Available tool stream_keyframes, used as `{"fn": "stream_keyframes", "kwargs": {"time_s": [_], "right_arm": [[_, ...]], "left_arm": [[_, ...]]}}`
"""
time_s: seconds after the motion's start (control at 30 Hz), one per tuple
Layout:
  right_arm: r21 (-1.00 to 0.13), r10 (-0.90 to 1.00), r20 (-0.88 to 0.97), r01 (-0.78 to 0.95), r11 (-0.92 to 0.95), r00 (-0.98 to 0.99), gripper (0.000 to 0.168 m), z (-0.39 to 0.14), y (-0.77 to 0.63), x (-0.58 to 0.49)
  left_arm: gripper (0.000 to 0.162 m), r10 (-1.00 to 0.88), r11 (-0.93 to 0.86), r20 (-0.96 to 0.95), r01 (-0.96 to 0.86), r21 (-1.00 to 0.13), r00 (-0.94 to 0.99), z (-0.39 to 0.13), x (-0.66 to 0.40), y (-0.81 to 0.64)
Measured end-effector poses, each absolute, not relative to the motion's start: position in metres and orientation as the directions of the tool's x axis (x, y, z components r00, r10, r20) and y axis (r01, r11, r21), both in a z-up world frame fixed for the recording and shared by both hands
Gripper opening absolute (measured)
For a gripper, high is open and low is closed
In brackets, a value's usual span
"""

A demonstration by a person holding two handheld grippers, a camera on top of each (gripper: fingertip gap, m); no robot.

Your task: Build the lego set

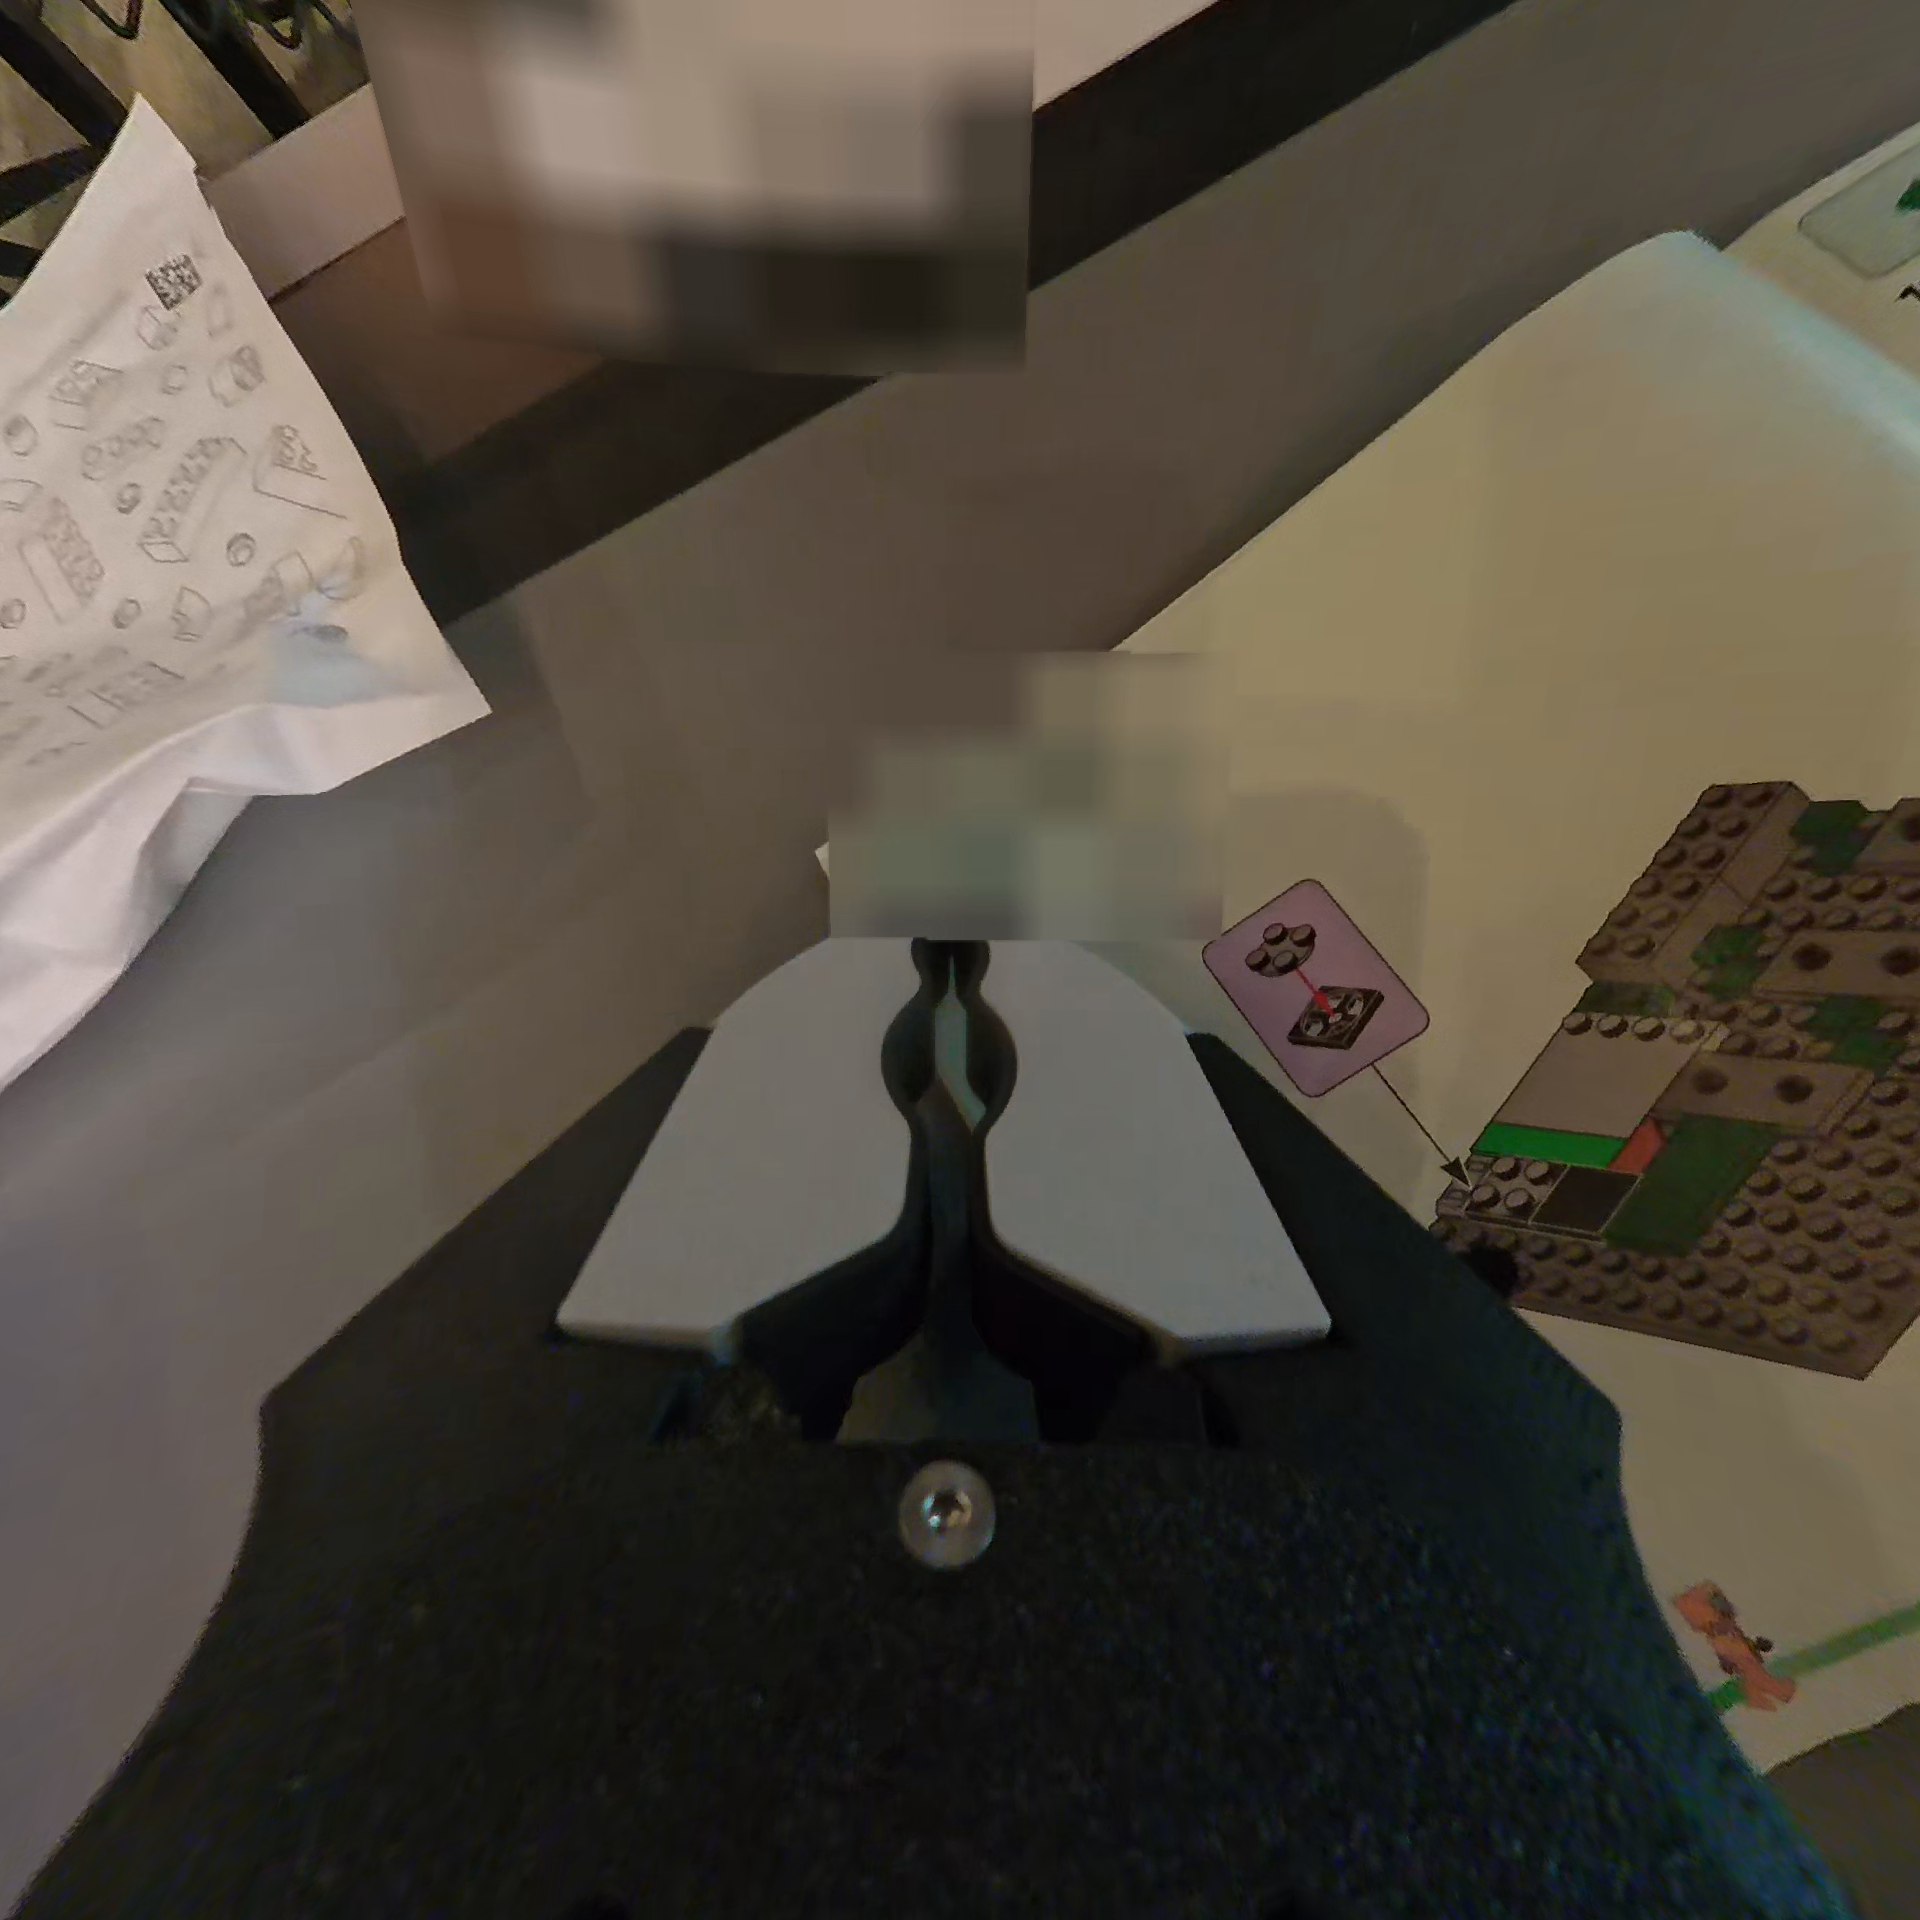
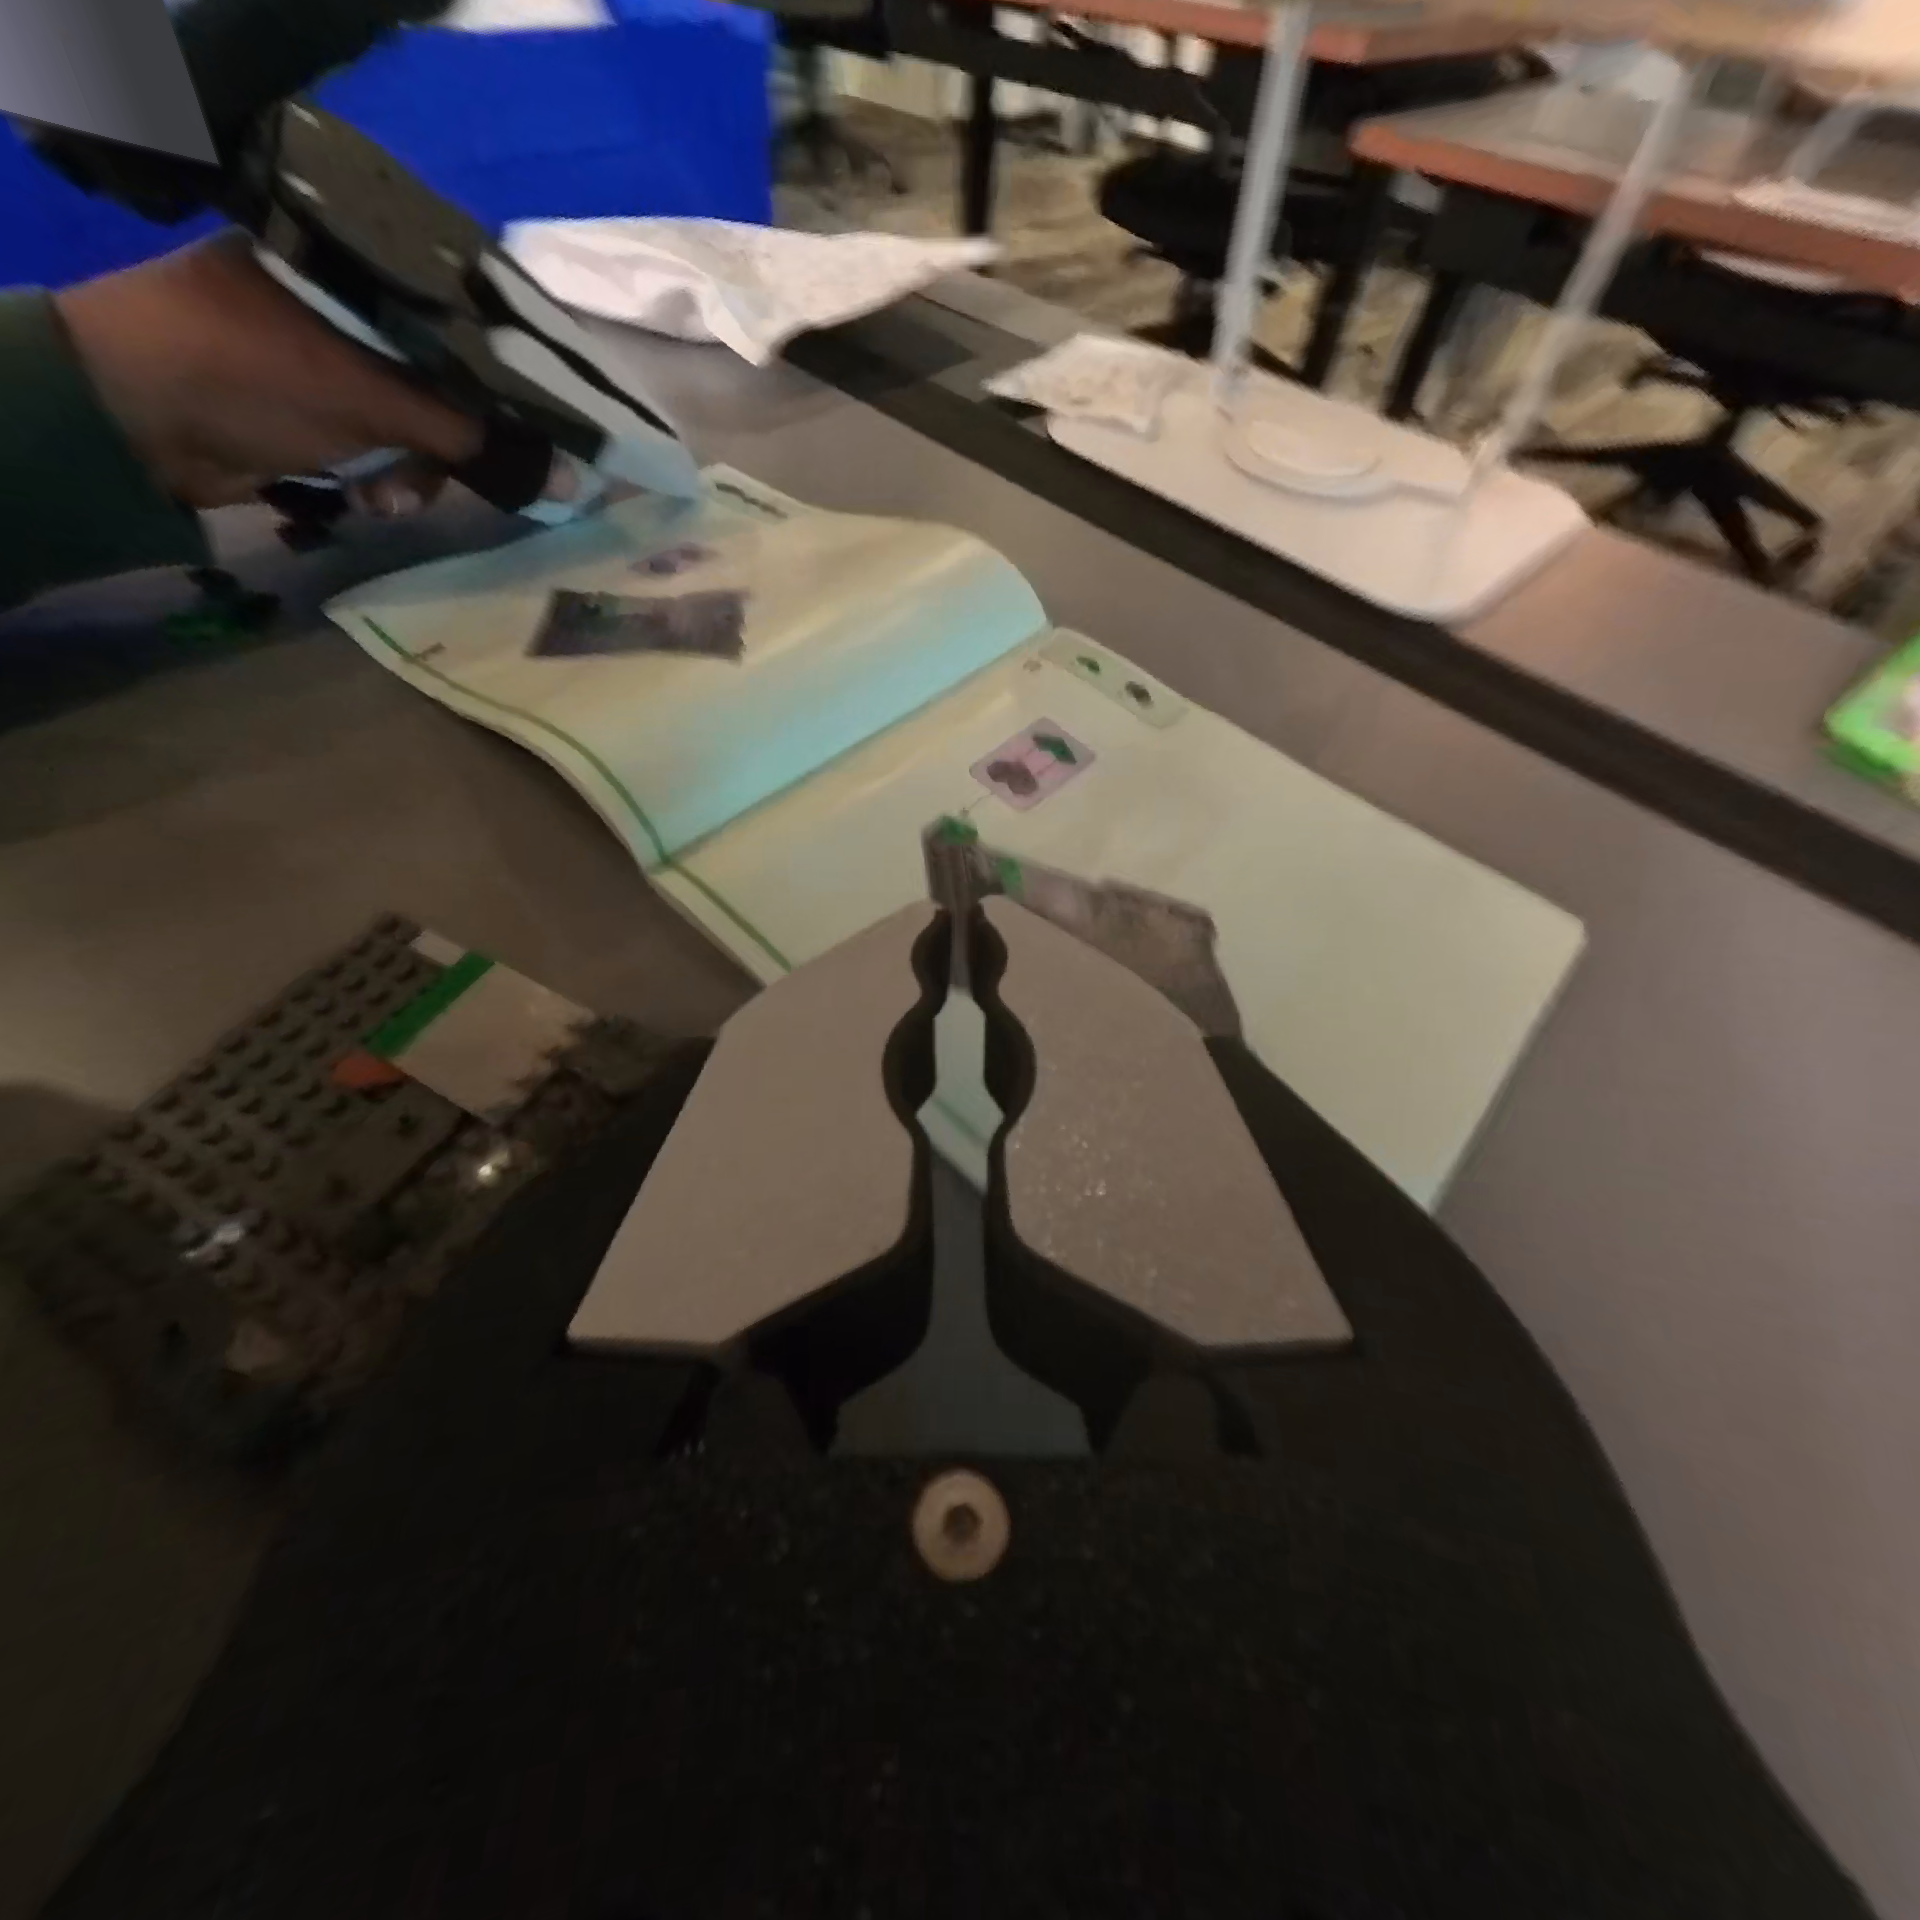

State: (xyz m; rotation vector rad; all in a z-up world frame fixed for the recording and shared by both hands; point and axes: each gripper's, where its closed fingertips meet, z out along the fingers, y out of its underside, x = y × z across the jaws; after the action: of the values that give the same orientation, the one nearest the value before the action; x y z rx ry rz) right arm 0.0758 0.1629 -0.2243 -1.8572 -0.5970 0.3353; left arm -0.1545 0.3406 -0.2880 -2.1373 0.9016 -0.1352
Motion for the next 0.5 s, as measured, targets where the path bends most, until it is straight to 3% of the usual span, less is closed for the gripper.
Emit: {"fn": "stream_keyframes", "kwargs": {"time_s": [0.23, 0.5], "right_arm": [[-0.853, 0.847, 0.088, 0.479, -0.208, 0.524, 0.021, -0.215, 0.236, 0.029], [-0.709, 0.947, -0.193, 0.631, -0.316, 0.258, 0.037, -0.26, 0.321, -0.003]], "left_arm": [[0.0, -0.646, -0.416, -0.216, -0.575, -0.705, 0.732, -0.288, -0.154, 0.34], [0.0, -0.651, -0.409, -0.22, -0.581, -0.704, 0.726, -0.287, -0.154, 0.338]]}}
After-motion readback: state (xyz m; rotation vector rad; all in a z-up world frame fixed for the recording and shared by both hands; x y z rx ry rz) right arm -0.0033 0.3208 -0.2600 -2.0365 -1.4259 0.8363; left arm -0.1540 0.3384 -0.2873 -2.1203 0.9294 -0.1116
